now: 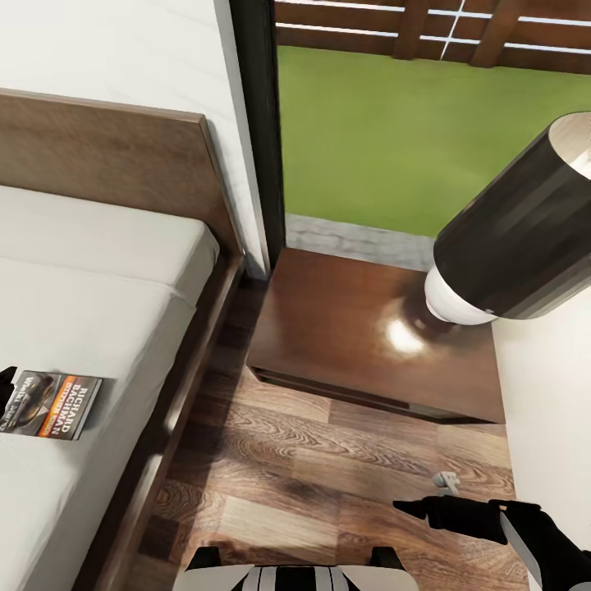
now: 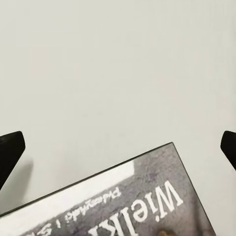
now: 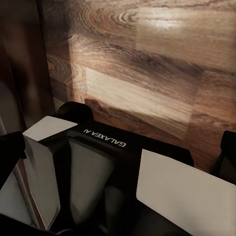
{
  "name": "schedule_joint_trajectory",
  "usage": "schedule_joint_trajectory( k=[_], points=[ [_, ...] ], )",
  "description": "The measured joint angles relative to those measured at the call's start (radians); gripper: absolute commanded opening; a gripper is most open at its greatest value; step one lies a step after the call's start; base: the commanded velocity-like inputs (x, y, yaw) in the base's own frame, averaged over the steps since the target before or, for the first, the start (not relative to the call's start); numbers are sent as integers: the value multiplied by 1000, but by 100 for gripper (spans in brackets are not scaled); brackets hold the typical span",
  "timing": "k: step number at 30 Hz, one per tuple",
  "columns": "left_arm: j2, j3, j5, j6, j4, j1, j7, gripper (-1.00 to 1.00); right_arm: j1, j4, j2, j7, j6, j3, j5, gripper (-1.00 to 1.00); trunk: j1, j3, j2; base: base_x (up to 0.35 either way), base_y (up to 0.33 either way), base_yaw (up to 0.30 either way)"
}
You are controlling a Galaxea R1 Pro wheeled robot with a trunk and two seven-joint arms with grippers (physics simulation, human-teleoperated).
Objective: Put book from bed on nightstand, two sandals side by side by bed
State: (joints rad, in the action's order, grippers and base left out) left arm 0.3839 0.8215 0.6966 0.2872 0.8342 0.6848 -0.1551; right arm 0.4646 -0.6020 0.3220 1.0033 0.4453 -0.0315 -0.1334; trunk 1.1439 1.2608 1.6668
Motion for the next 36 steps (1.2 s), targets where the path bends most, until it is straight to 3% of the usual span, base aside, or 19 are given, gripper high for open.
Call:
schedule_joint_trajectory(
  k=[11,36],
  points=[
    [0,0,0,0,-1,0,0,100,0,-1,0,0,0,0,-2,100,0,0,0,0,0,-113],
    [0,0,0,3,-1,0,-1,100,0,-1,0,0,0,0,0,100,0,0,0,0,0,-3]
  ],
)
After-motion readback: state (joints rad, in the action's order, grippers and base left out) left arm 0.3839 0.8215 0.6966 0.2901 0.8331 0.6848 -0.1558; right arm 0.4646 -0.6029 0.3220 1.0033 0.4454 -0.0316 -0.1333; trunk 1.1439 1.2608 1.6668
